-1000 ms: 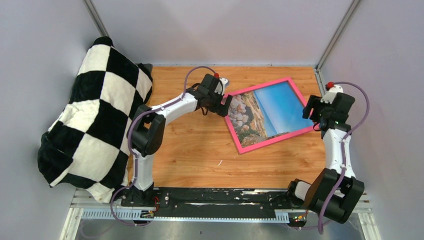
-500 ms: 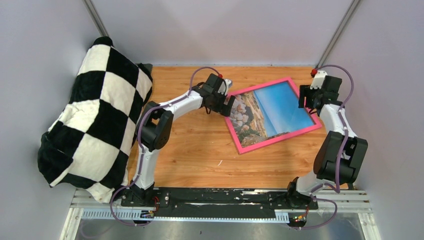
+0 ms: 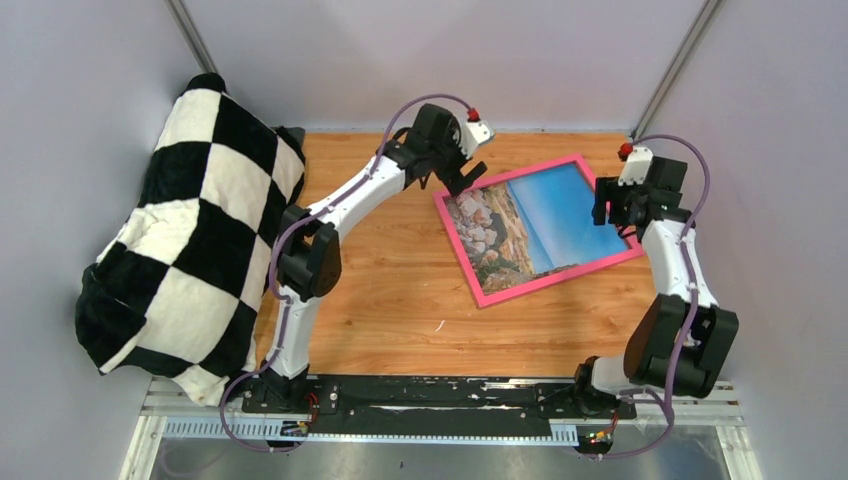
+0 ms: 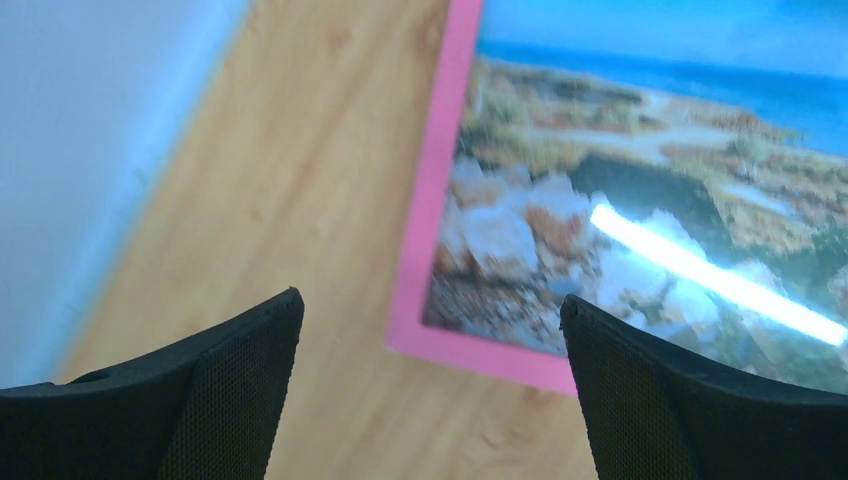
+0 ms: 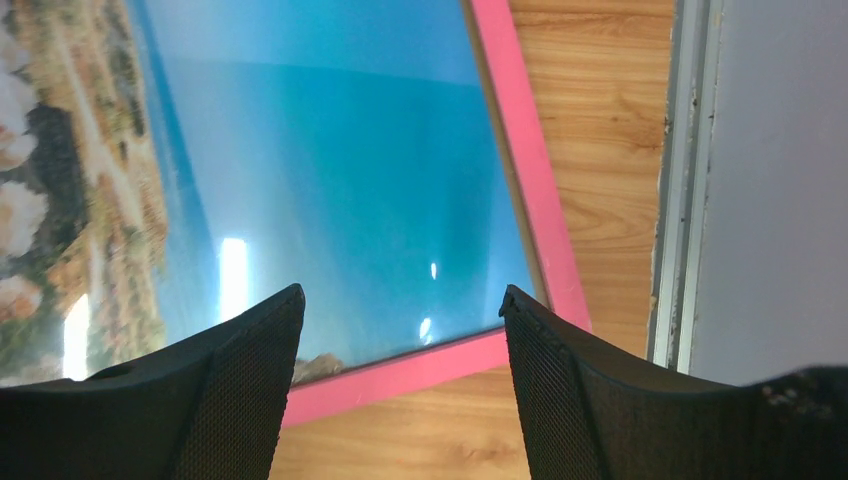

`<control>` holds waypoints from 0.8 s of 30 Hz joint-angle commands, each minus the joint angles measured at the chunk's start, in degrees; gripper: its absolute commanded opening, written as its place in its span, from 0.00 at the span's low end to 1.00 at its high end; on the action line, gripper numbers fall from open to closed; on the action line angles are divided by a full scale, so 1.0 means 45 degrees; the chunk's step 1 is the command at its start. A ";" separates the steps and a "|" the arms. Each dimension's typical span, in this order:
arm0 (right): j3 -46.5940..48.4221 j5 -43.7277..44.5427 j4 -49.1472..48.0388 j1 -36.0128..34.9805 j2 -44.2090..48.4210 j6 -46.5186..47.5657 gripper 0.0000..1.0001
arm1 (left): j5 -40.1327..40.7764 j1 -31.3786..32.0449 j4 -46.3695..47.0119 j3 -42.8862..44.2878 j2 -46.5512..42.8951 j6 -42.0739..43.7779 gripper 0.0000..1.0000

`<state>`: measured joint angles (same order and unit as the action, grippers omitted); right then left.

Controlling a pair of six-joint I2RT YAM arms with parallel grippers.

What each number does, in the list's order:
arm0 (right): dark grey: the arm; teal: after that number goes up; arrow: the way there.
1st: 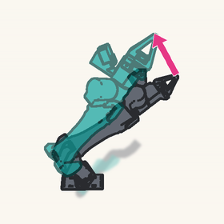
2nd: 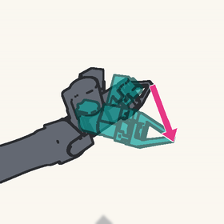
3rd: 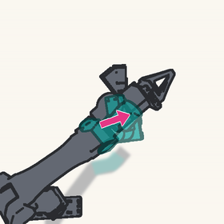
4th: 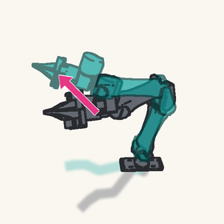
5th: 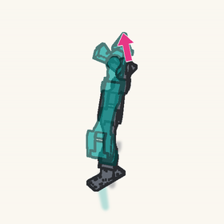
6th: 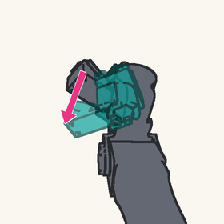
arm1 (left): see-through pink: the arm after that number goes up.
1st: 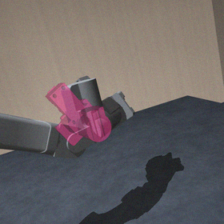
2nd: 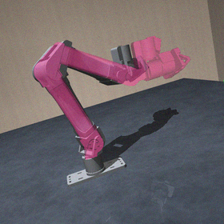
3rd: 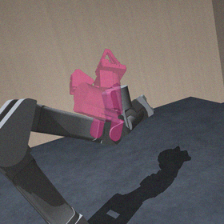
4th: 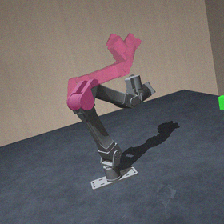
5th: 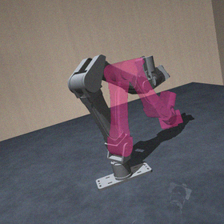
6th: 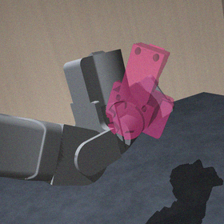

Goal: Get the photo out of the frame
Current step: Pick up the photo frame item from the photo frame.

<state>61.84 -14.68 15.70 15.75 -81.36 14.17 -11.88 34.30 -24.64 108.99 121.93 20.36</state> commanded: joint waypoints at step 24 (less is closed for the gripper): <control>-0.4856 -0.2578 0.1120 -0.0099 0.8933 0.1381 0.73 | -0.1512 -0.0533 -0.2499 0.6085 0.5937 0.3272 0.74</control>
<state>40.73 -25.06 21.87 15.75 -41.21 19.35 -18.44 32.84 -35.66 134.15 146.61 36.82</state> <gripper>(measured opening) 0.735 0.772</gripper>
